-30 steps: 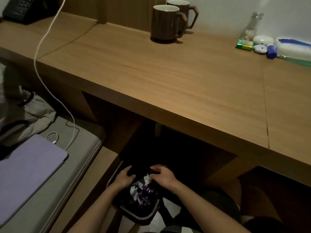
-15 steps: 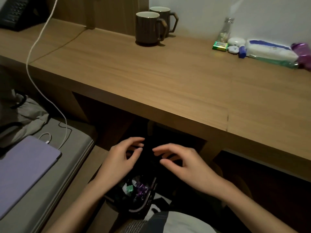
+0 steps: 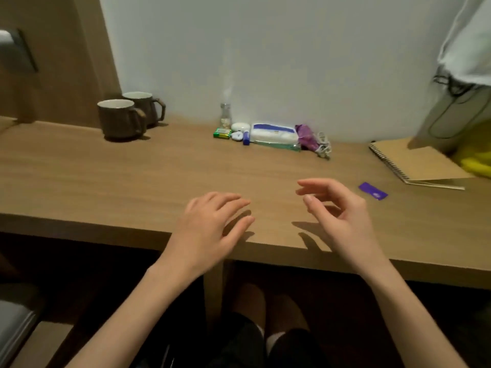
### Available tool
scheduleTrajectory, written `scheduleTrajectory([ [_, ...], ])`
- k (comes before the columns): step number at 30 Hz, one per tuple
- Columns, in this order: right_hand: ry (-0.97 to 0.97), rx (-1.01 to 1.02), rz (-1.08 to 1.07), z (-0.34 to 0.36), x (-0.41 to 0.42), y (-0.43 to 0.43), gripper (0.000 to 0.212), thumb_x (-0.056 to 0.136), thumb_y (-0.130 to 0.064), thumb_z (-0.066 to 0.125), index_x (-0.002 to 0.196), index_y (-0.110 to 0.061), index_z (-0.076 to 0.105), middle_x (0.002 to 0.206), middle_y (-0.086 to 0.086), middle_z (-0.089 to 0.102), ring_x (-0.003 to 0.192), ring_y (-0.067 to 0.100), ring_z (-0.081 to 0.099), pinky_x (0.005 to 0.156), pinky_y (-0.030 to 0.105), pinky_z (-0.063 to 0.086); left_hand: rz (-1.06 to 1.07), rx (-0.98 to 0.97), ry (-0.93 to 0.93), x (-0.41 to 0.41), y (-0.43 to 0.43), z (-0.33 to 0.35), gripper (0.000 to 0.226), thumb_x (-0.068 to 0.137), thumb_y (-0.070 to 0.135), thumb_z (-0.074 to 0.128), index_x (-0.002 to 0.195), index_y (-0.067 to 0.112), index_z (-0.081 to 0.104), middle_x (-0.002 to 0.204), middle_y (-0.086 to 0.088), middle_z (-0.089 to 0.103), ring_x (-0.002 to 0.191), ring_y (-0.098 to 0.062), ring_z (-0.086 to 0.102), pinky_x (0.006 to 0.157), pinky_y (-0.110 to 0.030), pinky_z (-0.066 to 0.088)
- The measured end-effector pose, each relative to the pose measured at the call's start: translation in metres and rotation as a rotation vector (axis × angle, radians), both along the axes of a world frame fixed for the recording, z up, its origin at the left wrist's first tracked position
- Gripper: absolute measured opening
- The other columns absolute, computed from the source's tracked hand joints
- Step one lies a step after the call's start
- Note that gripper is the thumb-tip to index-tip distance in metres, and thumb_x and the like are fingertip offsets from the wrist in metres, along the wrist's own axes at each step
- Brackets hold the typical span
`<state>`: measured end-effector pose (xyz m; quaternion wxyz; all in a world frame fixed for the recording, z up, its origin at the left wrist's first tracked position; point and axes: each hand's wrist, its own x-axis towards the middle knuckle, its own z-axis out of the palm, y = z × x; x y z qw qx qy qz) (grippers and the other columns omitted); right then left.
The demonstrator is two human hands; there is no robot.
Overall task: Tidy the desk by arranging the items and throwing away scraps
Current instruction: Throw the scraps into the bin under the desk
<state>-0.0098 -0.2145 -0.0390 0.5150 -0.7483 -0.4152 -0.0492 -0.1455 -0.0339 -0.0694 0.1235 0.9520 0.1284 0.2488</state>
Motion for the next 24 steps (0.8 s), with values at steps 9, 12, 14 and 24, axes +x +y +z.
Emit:
scheduleTrajectory([
  [9, -0.165, -0.420, -0.488, -0.021, 0.119, -0.044, 0.036, 0.091, -0.022, 0.059, 0.127, -0.016, 0.057, 0.129, 0.003, 0.057, 0.121, 0.021, 0.047, 0.103, 0.035, 0.038, 0.079, 0.072, 0.095, 0.024, -0.007, -0.015, 0.057, 0.089, 0.061, 0.014, 0.131, 0.044, 0.048, 0.139, 0.019, 0.047, 0.134, -0.005, 0.036, 0.109, -0.031, 0.031],
  [12, -0.082, -0.567, -0.529, -0.019, 0.143, -0.044, 0.042, 0.095, -0.022, 0.054, 0.134, -0.007, 0.050, 0.136, 0.012, 0.054, 0.126, 0.028, 0.047, 0.106, 0.038, 0.037, 0.100, 0.075, 0.071, 0.023, -0.009, -0.015, 0.053, 0.090, 0.057, 0.018, 0.128, 0.044, 0.052, 0.135, 0.018, 0.052, 0.131, -0.007, 0.042, 0.106, -0.031, 0.034],
  [14, -0.018, -0.666, -0.521, -0.018, 0.147, -0.041, 0.039, 0.099, -0.022, 0.046, 0.132, -0.003, 0.050, 0.132, 0.016, 0.056, 0.121, 0.032, 0.051, 0.100, 0.039, 0.040, 0.106, 0.061, 0.053, 0.021, -0.010, -0.015, 0.050, 0.091, 0.055, 0.022, 0.126, 0.044, 0.054, 0.131, 0.018, 0.055, 0.127, -0.007, 0.046, 0.103, -0.031, 0.037],
  [24, -0.078, -0.533, -0.290, -0.014, 0.109, -0.028, 0.033, 0.090, -0.027, 0.063, 0.121, -0.015, 0.065, 0.120, 0.002, 0.067, 0.112, 0.018, 0.058, 0.098, 0.030, 0.045, 0.131, -0.005, 0.012, 0.021, -0.009, -0.014, 0.046, 0.089, 0.057, 0.026, 0.120, 0.047, 0.058, 0.124, 0.024, 0.057, 0.121, -0.003, 0.048, 0.091, -0.028, 0.045],
])
